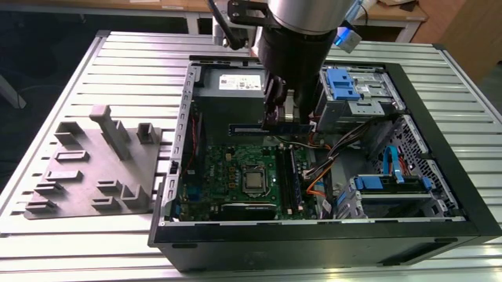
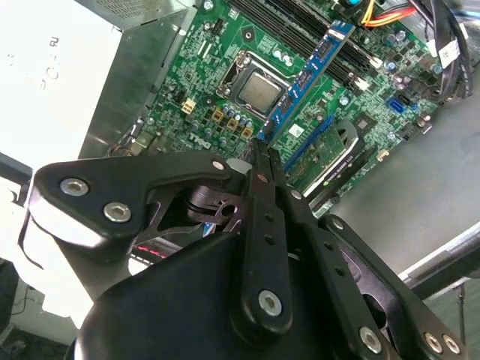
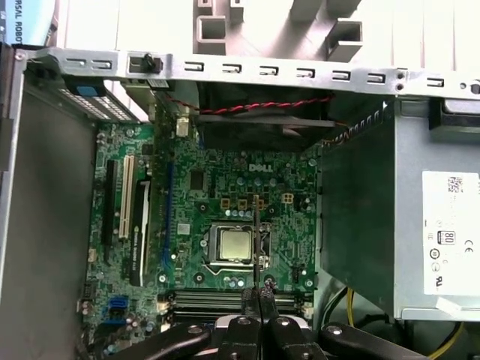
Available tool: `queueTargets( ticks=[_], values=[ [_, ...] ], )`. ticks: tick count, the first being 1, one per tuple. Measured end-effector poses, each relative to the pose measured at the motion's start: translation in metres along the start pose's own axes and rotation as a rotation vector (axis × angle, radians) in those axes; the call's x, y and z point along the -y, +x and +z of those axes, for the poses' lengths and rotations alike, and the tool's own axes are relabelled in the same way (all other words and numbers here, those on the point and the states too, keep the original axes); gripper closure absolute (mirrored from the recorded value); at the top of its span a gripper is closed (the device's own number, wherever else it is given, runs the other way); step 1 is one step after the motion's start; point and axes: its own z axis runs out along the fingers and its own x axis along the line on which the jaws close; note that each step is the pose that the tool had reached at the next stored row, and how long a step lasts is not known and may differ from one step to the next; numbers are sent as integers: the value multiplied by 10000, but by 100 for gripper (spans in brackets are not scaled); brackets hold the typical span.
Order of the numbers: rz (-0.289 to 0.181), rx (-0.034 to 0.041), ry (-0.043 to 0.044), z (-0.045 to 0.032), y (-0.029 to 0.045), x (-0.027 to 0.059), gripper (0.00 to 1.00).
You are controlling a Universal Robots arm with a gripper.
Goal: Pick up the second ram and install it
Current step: 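Pick up the second ram and move it above second insertion slot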
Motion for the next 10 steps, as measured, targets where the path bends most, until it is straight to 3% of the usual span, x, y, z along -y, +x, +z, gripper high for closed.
queueTargets(
  ticks=[10],
  values=[
    [1,9,4,71,4,28,92]
  ],
)
